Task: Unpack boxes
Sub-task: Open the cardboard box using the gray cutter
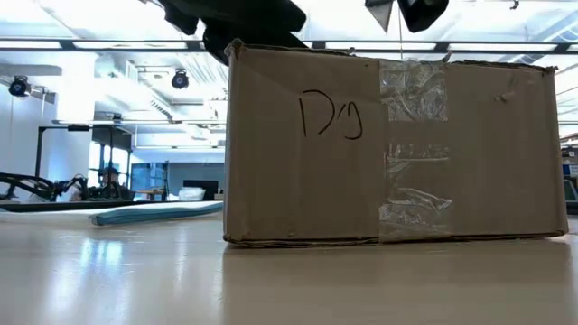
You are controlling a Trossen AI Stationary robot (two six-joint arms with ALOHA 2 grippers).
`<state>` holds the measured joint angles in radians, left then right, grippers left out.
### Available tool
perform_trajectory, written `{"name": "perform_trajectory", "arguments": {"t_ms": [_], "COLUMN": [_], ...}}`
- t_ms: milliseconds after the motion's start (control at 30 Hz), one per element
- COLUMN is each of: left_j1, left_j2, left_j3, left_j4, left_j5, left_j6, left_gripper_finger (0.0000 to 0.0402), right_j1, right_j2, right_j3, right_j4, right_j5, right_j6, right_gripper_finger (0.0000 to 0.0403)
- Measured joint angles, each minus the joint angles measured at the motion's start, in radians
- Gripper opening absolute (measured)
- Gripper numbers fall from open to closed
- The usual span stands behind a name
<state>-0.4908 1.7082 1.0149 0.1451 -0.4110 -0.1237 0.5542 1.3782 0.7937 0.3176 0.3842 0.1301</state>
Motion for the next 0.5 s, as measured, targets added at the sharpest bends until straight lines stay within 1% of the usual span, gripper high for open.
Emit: {"name": "perform_trajectory", "arguments": {"t_ms": [100,233,333,500], "left_j1": [0.0,0.0,0.0,0.0], "left_j2": [0.009,0.008,0.008,0.008], "left_j3": [-0.002,-0.005,-0.006,-0.007], "left_j4": [-0.006,-0.014,-0.016,-0.024], "left_j5": [0.0,-0.001,-0.001,-0.001], "left_j6": [-0.008,-0.021,-0.028,-0.042], "left_gripper_finger": [0.0245,0.0235,0.0226,0.0217], "right_j1": [0.0,-0.004,-0.005,-0.013], "right_j2": [0.027,0.047,0.049,0.054], "right_j3": [0.0,0.0,0.0,0.0], "right_j4": [0.014,0.027,0.041,0.048], "right_j5": [0.001,0.001,-0.019,-0.021], "right_j6": [0.0,0.0,-0.001,-0.003], "right_gripper_finger": [0.0056,0.0056,0.0056,0.0056]}}
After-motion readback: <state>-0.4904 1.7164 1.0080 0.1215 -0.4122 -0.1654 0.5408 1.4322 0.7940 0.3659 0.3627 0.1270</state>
